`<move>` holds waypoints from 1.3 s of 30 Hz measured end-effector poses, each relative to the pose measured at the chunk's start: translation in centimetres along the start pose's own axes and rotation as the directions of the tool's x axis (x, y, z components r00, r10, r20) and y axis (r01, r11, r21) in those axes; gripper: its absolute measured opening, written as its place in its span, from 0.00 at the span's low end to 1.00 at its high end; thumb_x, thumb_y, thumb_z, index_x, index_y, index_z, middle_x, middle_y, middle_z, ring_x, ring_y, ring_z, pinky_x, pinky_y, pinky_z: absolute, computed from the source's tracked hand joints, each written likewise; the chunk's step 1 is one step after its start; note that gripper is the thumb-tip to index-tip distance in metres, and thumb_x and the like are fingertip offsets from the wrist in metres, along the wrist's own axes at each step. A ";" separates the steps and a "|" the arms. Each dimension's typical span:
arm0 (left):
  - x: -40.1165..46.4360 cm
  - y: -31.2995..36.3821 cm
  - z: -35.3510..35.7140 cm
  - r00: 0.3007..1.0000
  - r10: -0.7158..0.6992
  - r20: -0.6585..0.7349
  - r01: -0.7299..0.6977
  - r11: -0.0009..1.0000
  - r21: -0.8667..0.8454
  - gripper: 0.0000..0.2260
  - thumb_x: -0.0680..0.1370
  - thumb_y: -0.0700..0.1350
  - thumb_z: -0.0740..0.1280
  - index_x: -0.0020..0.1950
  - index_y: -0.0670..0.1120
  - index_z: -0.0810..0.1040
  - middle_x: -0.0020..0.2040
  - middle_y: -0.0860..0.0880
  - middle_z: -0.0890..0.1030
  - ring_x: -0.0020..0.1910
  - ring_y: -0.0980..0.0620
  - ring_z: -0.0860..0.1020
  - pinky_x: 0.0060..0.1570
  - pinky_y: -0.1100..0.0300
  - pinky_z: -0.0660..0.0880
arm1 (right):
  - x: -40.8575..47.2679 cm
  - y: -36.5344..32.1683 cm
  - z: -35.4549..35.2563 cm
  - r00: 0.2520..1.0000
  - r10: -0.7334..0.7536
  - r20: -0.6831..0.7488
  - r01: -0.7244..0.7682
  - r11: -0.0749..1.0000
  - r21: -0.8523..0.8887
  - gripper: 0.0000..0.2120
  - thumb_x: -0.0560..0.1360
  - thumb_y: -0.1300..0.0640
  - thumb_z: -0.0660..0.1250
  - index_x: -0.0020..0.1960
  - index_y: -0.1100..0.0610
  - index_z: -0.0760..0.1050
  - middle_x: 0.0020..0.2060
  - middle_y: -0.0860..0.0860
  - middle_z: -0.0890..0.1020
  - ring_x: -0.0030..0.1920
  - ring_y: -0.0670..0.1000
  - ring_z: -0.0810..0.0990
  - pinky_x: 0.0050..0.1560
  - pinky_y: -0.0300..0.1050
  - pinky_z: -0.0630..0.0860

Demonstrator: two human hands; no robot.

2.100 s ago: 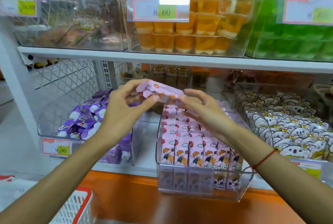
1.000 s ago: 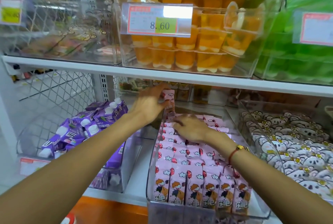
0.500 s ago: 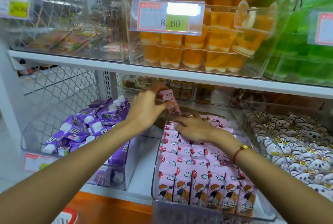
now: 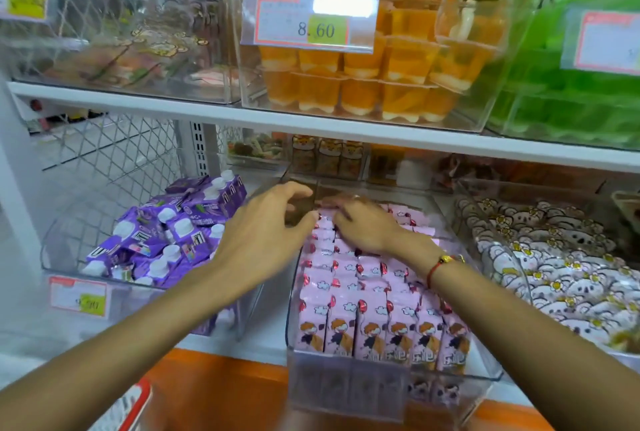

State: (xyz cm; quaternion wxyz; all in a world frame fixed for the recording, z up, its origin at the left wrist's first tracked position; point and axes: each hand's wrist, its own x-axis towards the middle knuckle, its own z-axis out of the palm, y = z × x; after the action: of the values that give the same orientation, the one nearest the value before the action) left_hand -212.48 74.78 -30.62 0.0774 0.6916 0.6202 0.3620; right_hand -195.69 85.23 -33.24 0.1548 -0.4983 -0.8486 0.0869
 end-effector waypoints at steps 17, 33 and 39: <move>-6.6 -0.9 0.7 0.991 -0.084 0.100 0.101 0.978 -0.183 0.16 0.79 0.51 0.62 0.66 0.61 0.71 0.56 0.58 0.82 0.55 0.56 0.80 0.55 0.49 0.76 | 2.3 -1.1 0.6 0.973 0.228 -0.042 -0.226 0.973 0.054 0.12 0.78 0.55 0.63 0.59 0.57 0.79 0.46 0.57 0.83 0.41 0.54 0.78 0.44 0.47 0.75; -4.5 1.6 -1.2 0.996 -0.051 -0.069 0.011 0.871 -0.492 0.15 0.78 0.41 0.66 0.64 0.52 0.74 0.58 0.52 0.78 0.52 0.67 0.76 0.47 0.77 0.70 | -7.5 -5.4 -4.1 0.627 0.702 -0.337 0.236 0.241 0.941 0.04 0.78 0.61 0.66 0.51 0.61 0.75 0.35 0.51 0.79 0.33 0.43 0.78 0.35 0.32 0.75; -5.5 3.7 0.2 0.988 0.130 0.079 -0.085 0.902 -0.424 0.17 0.76 0.50 0.69 0.64 0.55 0.74 0.57 0.62 0.78 0.57 0.62 0.76 0.55 0.61 0.74 | -11.3 -6.1 -4.9 0.823 0.550 -0.142 0.058 0.167 0.984 0.04 0.77 0.62 0.65 0.50 0.59 0.79 0.37 0.50 0.83 0.33 0.41 0.80 0.36 0.32 0.77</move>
State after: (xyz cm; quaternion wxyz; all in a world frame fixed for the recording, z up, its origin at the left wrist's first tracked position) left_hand -209.26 69.04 -30.91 0.2366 0.7101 0.4839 0.4534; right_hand -193.83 72.32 -28.84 0.6147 -0.4297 -0.4377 0.4958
